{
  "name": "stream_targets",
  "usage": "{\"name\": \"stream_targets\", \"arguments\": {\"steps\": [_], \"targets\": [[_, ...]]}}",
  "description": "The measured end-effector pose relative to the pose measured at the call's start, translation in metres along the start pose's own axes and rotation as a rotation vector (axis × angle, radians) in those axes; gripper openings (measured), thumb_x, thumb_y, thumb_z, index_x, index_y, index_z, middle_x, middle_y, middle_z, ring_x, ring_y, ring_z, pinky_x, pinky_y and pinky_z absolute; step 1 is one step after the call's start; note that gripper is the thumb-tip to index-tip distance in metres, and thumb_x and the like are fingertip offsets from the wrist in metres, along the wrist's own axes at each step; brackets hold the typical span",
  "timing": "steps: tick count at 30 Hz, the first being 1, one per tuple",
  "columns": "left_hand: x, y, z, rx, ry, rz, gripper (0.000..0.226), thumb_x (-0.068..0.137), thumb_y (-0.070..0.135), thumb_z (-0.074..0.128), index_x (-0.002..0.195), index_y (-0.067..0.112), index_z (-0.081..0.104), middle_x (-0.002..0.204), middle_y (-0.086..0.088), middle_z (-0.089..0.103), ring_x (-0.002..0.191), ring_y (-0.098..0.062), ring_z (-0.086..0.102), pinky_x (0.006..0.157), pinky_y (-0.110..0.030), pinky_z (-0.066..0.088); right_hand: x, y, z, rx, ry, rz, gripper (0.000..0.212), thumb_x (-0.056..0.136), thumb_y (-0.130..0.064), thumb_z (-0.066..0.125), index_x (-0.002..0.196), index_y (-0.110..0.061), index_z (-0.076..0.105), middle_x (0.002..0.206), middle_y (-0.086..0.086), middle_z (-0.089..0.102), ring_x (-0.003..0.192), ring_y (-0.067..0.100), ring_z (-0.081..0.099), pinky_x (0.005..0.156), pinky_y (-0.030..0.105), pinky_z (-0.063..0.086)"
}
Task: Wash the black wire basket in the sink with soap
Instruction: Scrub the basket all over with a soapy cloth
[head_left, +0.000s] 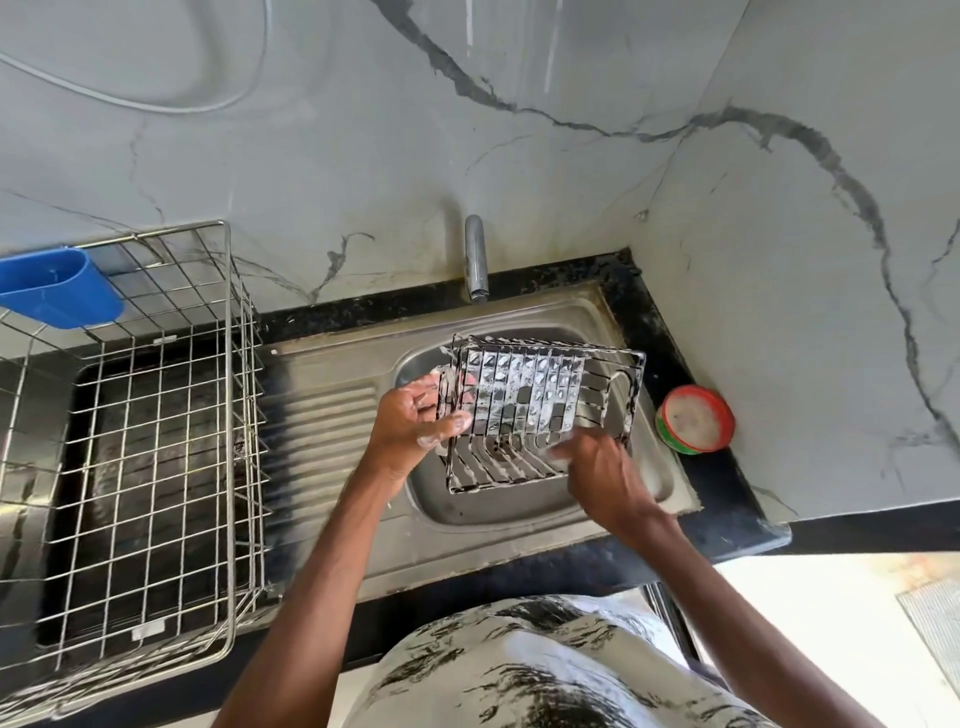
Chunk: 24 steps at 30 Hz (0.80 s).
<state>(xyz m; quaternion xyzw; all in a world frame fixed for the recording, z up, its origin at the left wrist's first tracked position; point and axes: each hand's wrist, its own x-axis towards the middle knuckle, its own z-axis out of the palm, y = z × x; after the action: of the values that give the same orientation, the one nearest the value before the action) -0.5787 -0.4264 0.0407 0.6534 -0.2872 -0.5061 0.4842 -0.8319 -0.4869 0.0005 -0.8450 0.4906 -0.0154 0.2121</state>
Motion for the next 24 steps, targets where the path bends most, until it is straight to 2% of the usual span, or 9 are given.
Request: {"name": "stream_targets", "arguments": {"steps": [2,5,7,9,11,13,16,20,24], "targets": [[0.002,0.000,-0.001,-0.006,0.015,-0.001,0.126,0.036,0.044,0.095,0.142,-0.006,0.049,0.147,-0.019,0.054,0.137,-0.028,0.052,0.117,-0.051,0.044,0.001,-0.001,0.009,0.067,-0.016,-0.068,0.045,0.085,0.013,0.046,0.109,-0.009,0.076,0.112,0.010,0.074,0.090,0.020,0.074,0.067,0.024,0.059],[0.003,-0.002,-0.001,0.003,0.010,-0.002,0.139,0.028,0.056,0.102,0.142,-0.005,0.050,0.144,-0.020,0.058,0.137,-0.029,0.054,0.116,-0.049,0.045,0.006,0.001,0.000,0.075,0.025,0.043,0.039,0.083,0.015,0.059,0.103,-0.012,0.079,0.105,0.002,0.077,0.082,0.017,0.075,0.063,0.022,0.058],[0.002,-0.003,0.000,0.008,-0.005,-0.005,0.133,0.033,0.049,0.100,0.143,-0.005,0.050,0.144,-0.019,0.057,0.138,-0.028,0.052,0.116,-0.045,0.045,0.009,0.013,-0.003,-0.041,0.048,0.154,0.032,0.090,0.005,0.062,0.115,-0.012,0.072,0.114,0.006,0.073,0.092,0.018,0.073,0.073,0.021,0.057],[0.003,-0.004,0.002,0.012,-0.003,-0.007,0.123,0.038,0.043,0.094,0.142,-0.005,0.050,0.144,-0.018,0.057,0.137,-0.027,0.052,0.114,-0.040,0.046,0.008,0.021,-0.006,-0.079,-0.047,0.259,0.032,0.100,-0.005,0.053,0.129,-0.011,0.061,0.127,0.009,0.064,0.106,0.019,0.068,0.086,0.026,0.057],[0.004,-0.005,0.004,0.026,0.002,0.004,0.120,0.039,0.045,0.092,0.141,-0.003,0.051,0.144,-0.017,0.057,0.135,-0.026,0.052,0.112,-0.036,0.046,0.004,0.020,-0.005,-0.115,-0.065,0.270,0.029,0.102,-0.008,0.048,0.130,-0.008,0.058,0.127,0.011,0.063,0.108,0.022,0.065,0.090,0.032,0.056],[0.005,-0.007,0.006,0.024,0.012,0.004,0.117,0.039,0.046,0.090,0.139,-0.001,0.052,0.140,-0.015,0.058,0.134,-0.026,0.053,0.113,-0.038,0.045,0.002,0.012,-0.003,-0.067,-0.047,0.264,0.027,0.099,0.001,0.048,0.119,-0.005,0.064,0.117,0.014,0.068,0.103,0.026,0.068,0.085,0.034,0.058],[0.008,-0.011,0.008,0.023,0.014,-0.015,0.117,0.038,0.048,0.087,0.138,-0.002,0.052,0.135,-0.010,0.057,0.129,-0.024,0.054,0.114,-0.039,0.044,0.009,-0.004,0.007,0.022,-0.047,0.179,0.037,0.089,0.013,0.049,0.115,-0.004,0.071,0.114,0.015,0.073,0.094,0.025,0.073,0.071,0.026,0.059],[0.005,-0.015,0.007,0.046,0.026,-0.047,0.098,0.042,0.048,0.092,0.126,0.013,0.056,0.136,-0.019,0.064,0.128,-0.039,0.062,0.112,-0.047,0.049,0.019,-0.020,0.015,0.199,-0.103,-0.029,0.044,0.083,0.018,0.044,0.107,-0.002,0.075,0.116,0.013,0.073,0.066,0.000,0.067,0.045,0.013,0.048],[0.004,-0.015,0.003,0.042,0.020,-0.025,0.112,0.040,0.049,0.090,0.135,0.002,0.054,0.139,-0.018,0.061,0.125,-0.042,0.063,0.112,-0.045,0.048,0.024,0.004,0.009,0.150,-0.126,0.079,0.038,0.088,0.015,0.047,0.105,-0.005,0.073,0.117,0.009,0.071,0.072,0.004,0.066,0.045,0.011,0.044]]}}
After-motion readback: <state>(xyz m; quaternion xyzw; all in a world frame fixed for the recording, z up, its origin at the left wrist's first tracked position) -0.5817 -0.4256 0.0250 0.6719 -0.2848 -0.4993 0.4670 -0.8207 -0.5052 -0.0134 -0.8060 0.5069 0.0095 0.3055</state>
